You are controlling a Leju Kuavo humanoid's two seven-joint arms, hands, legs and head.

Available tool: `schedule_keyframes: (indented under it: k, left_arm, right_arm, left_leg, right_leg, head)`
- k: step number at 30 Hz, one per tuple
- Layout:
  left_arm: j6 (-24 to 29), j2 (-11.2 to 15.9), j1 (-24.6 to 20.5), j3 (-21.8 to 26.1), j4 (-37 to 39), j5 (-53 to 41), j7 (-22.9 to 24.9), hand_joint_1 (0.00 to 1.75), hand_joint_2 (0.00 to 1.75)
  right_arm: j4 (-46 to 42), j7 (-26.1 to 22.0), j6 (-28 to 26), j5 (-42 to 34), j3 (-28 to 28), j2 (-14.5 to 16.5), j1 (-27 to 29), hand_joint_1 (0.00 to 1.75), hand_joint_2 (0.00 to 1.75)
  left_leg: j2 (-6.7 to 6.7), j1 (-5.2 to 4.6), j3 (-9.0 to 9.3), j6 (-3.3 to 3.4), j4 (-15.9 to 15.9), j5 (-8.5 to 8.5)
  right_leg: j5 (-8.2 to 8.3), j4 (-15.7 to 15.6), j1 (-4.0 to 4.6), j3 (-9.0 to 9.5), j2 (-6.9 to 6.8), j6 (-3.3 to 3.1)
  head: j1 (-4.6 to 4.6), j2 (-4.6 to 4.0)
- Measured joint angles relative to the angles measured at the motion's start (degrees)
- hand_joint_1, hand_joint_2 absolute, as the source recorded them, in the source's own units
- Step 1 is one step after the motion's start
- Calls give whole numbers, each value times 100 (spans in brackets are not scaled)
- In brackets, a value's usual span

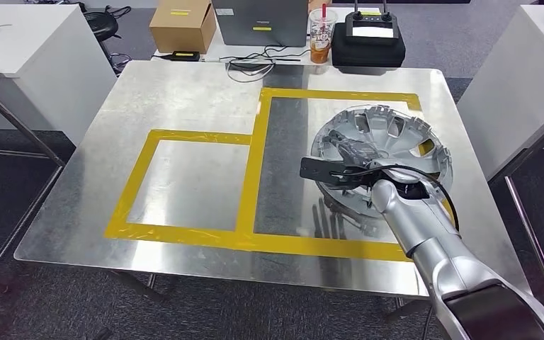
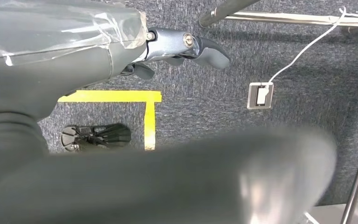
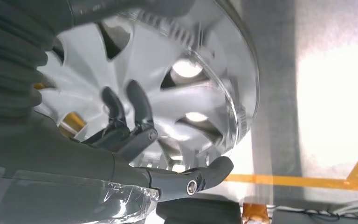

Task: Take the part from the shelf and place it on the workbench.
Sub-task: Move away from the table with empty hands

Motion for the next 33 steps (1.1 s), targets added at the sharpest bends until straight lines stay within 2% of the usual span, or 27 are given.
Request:
schedule_keyframes:
  k: [2, 3, 4, 5, 8, 9, 10, 11, 13, 14, 15, 16, 17, 18, 19, 20, 23, 25, 26, 28, 29, 30, 31, 33]
  left_arm:
    - [6, 8, 0, -15, 0, 3, -4, 0, 44]
    - [6, 15, -1, -25, -1, 8, -11, 0, 0]
    - [4, 21, -3, -35, -1, 18, -24, 0, 0]
    - [3, 27, -5, -43, -2, 30, -39, 0, 0]
    - [-1, 43, -1, -65, -2, 57, -62, 0, 0]
    - [-2, 43, 0, -74, -2, 60, -64, 0, 0]
    - [-3, 39, -1, -81, -2, 62, -66, 0, 0]
    - [-3, 35, -2, -86, -2, 63, -67, 0, 0]
    - [-4, 31, -1, -91, -2, 63, -68, 0, 0]
    - [-7, 27, 3, -92, -2, 63, -68, 0, 0]
    - [-16, 22, 7, -93, -2, 63, -67, 0, 0]
    - [-29, 15, 11, -93, -2, 63, -66, 0, 0]
    - [-47, 7, 12, -93, -2, 63, -64, 0, 0]
    - [-68, 1, 12, -93, -4, 63, -61, 0, 0]
    - [-89, -3, 12, -93, -10, 64, -58, 0, 0]
    - [-115, -9, 12, -93, -23, 67, -50, 0, 0]
    - [-225, -68, 29, -91, -125, 72, 3, 0, 0]
    - [-318, -131, 44, -87, -246, 73, 28, 0, 0]
    - [-367, -166, 47, -84, -322, 73, 32, 0, 0]
    - [-463, -245, 52, -76, -480, 73, 32, 0, 0]
    - [-504, -290, 60, -75, -555, 72, 26, 0, 0]
    - [-541, -338, 69, -75, -628, 69, 13, 0, 0]
    - [-572, -383, 79, -74, -698, 66, -6, 0, 0]
    - [-627, -470, 91, -71, -869, 58, -56, 0, 0]
  right_arm:
    - [-37, -2, 0, 36, 1, 7, 9, 0, 0]
    - [-55, -4, 2, 71, 2, 12, 5, 0, 0]
    - [-68, -6, 5, 105, 5, 18, 2, 0, 0]
    - [-75, -10, 13, 138, 10, 23, 3, 0, 0]
    - [-98, -17, 28, 175, 21, 33, 9, 0, 0]
    - [-109, -19, 28, 175, 21, 30, 4, 0, 0]
    - [-118, -21, 28, 175, 21, 23, -2, 0, 0]
    - [-120, -22, 29, 175, 22, 17, -2, 0, 0]
    - [-121, -22, 33, 179, 27, 10, 26, 0, 0]
    - [-121, -22, 34, 188, 28, 8, 47, 0, 0]
    - [-121, -22, 35, 206, 29, 5, 62, 0, 0]
    - [-126, -22, 32, 235, 30, 3, 68, 0, 0]
    - [-138, -21, 23, 274, 32, 2, 67, 0, 0]
    - [-158, -10, 1, 319, 37, 3, 64, 0, 0]
    - [-188, 9, -31, 372, 43, 7, 66, 0, 0]
    - [-228, 51, -75, 440, 51, 11, 77, 0, 0]
    - [-440, 279, -268, 721, 64, 13, 151, 0, 0]
    - [-734, 426, -470, 915, 29, 10, 248, 0, 0]
    - [-949, 473, -571, 1001, -18, 10, 323, 0, 0]
    - [-1444, 507, -721, 1140, -163, 5, 542, 0, 0]
    - [-1729, 481, -785, 1185, -269, 4, 681, 0, 0]
    - [-2039, 427, -852, 1209, -401, 11, 849, 0, 0]
    - [-2408, 332, -950, 1204, -562, 22, 1047, 0, 0]
    - [-3376, -13, -1208, 1063, -1028, 93, 1492, 0, 0]
  left_leg:
    - [-1, -17, 369, 71, -789, 396]
    - [4, -33, 568, 111, -1184, 536]
    - [8, -50, 705, 146, -1446, 606]
    - [13, -67, 769, 169, -1566, 614]
    - [20, -74, 819, 237, -1651, 651]
    - [23, -61, 847, 270, -1700, 686]
    - [26, -47, 872, 296, -1745, 718]
    - [29, -39, 883, 310, -1768, 737]
    - [26, -40, 876, 318, -1768, 742]
    - [22, -41, 875, 318, -1765, 742]
    - [17, -41, 874, 316, -1759, 741]
    - [12, -40, 875, 308, -1749, 736]
    - [8, -41, 875, 294, -1731, 726]
    - [5, -52, 864, 269, -1704, 709]
    - [5, -64, 851, 242, -1675, 691]
    - [5, -76, 837, 216, -1653, 680]
    - [6, -68, 798, 145, -1621, 662]
    - [11, -45, 691, 79, -1391, 493]
    - [13, -32, 564, 45, -1109, 328]
    - [15, -10, 217, 0, -336, -35]
    - [16, -3, 78, -9, -42, -129]
    - [17, 1, 28, -9, 57, -119]
    - [17, 2, 89, 0, -74, -3]
    - [14, -6, 475, 55, -853, 369]
  right_leg:
    - [0, -3, 16, 12, 12, 0]
    - [0, -5, 33, 13, 17, 3]
    - [-1, -6, 43, 12, 20, 11]
    - [0, -10, 49, 9, 20, 26]
    - [7, -24, 48, 1, 16, 98]
    - [-46, 60, 48, -43, 13, 107]
    - [-152, 264, 48, -139, 10, 104]
    - [-307, 597, 41, -294, 7, 90]
    - [-619, 1407, 34, -662, 6, 88]
    - [-684, 1639, 29, -769, 5, 114]
    - [-659, 1645, 22, -767, 3, 155]
    - [-540, 1381, 12, -633, 0, 207]
    - [-377, 949, 0, -412, -6, 254]
    - [-237, 527, -4, -185, -11, 268]
    - [-133, 200, -5, -18, -13, 252]
    - [-84, 28, 1, 70, -14, 217]
    - [-58, -16, 10, 77, -9, 102]
    - [-46, -28, -19, 87, -6, 44]
    - [-46, -31, -28, 90, -4, 23]
    - [-51, -29, -23, 91, -7, 0]
    - [-54, -27, -20, 92, -10, -3]
    - [-57, -27, -17, 96, -11, -4]
    - [-61, -26, -13, 101, -12, -4]
    - [-72, -28, -7, 118, -13, 2]
  head:
    - [1, 0]
    - [3, 0]
    - [3, 0]
    - [4, 0]
    - [7, 0]
    - [11, 0]
    - [15, 0]
    - [20, 0]
    - [22, 0]
    - [22, 0]
    - [23, 0]
    - [23, 0]
    - [25, 0]
    - [25, 0]
    - [22, 0]
    - [20, 0]
    - [24, 0]
    - [14, 0]
    - [6, 0]
    - [-3, 0]
    - [-3, 0]
    - [-3, 0]
    - [-3, 0]
    - [-6, 0]
